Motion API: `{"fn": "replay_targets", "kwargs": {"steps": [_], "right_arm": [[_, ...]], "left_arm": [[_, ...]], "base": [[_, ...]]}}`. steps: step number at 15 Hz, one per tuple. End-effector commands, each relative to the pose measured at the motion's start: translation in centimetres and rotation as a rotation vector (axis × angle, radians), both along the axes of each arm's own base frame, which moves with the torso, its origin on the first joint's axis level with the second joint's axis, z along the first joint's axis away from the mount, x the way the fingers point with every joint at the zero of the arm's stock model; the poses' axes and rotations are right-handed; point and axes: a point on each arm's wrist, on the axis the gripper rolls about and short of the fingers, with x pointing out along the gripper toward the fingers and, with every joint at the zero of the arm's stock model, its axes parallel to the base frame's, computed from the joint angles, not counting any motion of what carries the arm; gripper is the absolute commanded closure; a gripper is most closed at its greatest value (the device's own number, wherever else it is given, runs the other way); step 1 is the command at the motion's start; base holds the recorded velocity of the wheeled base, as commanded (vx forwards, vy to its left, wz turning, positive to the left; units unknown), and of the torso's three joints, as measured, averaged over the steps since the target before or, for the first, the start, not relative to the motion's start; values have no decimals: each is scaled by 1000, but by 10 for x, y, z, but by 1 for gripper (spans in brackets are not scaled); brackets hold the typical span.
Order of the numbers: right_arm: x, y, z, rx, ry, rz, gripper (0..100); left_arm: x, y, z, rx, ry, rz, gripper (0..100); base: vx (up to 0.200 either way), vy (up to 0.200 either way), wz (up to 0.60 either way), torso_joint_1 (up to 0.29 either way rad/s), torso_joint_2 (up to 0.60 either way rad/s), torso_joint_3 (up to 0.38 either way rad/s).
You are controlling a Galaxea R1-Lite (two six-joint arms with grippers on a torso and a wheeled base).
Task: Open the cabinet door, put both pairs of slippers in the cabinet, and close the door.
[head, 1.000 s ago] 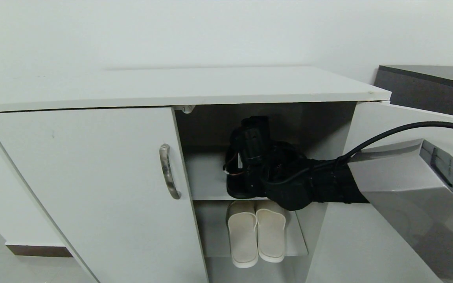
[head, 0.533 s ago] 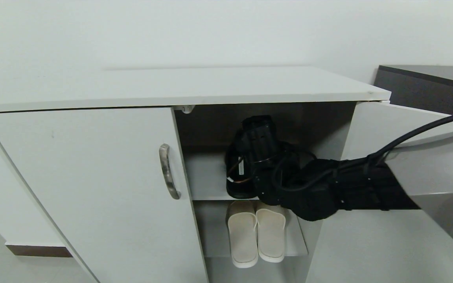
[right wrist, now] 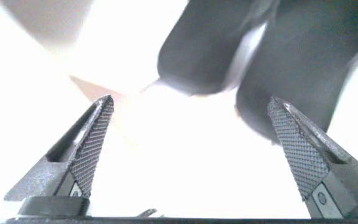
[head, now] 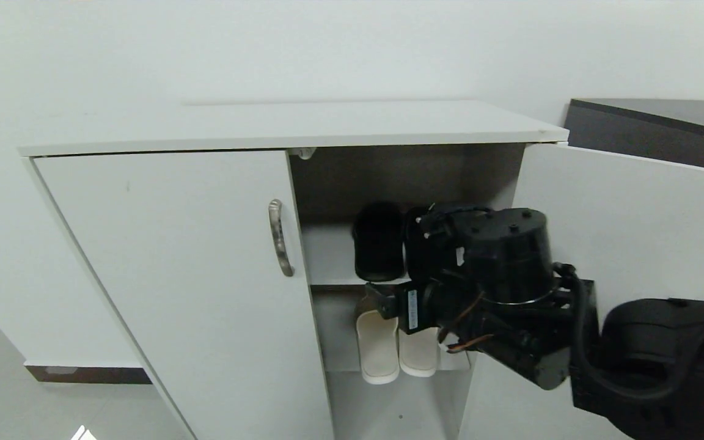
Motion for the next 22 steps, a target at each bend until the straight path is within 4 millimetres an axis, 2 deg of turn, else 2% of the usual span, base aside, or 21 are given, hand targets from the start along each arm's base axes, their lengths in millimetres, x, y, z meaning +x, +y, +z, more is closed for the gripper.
{"fn": "replay_targets", "kwargs": {"steps": [1, 5, 6, 10, 12, 16, 22], "right_arm": [[-25, -24, 18, 62, -32, 65, 0], [-28, -25, 16, 64, -22, 80, 0], [-27, -25, 15, 63, -19, 84, 100], [-32, -29, 2, 68, 6, 164, 100], [-35, -33, -6, 99, -65, 236, 100], [-35, -35, -12, 69, -75, 241, 100], [-32, -31, -17, 70, -71, 243, 100]], "left_arm": [[0, 0, 0, 0, 1, -1, 100], [0, 0, 0, 0, 0, 1, 100], [0, 0, 0, 0, -2, 1, 100], [0, 0, 0, 0, 0, 1, 100], [0, 0, 0, 0, 1, 1, 100], [0, 0, 0, 0, 1, 1, 100], [0, 0, 0, -3, -2, 1, 100]], "base": [[-200, 0, 0, 2, 12, 2], [-200, 0, 0, 1, 2, 1], [-200, 0, 0, -2, 2, 7], [-200, 0, 0, 0, 0, 1], [-200, 0, 0, 7, 5, 2], [-200, 0, 0, -1, 4, 4], [0, 0, 0, 0, 0, 0]]}}
